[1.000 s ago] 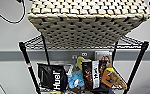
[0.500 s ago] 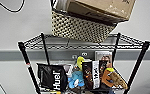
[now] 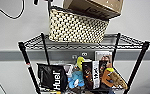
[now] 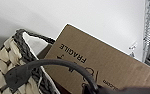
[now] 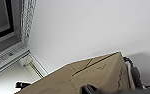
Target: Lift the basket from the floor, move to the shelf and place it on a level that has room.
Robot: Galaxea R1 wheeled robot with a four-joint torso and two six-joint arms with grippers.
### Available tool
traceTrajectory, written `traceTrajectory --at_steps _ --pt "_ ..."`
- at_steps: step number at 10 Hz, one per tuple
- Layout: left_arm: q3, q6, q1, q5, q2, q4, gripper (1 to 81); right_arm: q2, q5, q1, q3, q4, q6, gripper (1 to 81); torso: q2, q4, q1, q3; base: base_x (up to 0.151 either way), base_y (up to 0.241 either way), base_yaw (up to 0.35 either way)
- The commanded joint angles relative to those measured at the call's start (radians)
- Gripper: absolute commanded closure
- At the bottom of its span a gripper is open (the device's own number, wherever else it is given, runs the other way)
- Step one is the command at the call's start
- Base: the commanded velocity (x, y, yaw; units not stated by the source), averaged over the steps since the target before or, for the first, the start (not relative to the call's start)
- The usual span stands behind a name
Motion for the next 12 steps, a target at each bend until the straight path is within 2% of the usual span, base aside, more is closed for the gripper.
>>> traceTrajectory --at_steps 1,8,12 --pt "-0.039 0.016 -0.008 -0.066 0.034 0.054 81.1 0.04 -0.043 0.091 -0.008 0.013 -0.014 81.1 0.0 0.0 0.0 0.0 0.0 0.0 0.0" --pt "0.012 0.027 0.0 -0.072 0.035 0.045 81.1 0.059 -0.038 -0.033 -0.072 0.012 -0.078 81.1 0.0 0.0 0.0 0.0 0.0 0.0 0.0" --pt "0.012 0.027 0.001 -0.072 0.034 0.048 81.1 0.094 -0.038 -0.061 -0.106 0.01 -0.082 81.1 0.0 0.0 0.0 0.0 0.0 0.0 0.0"
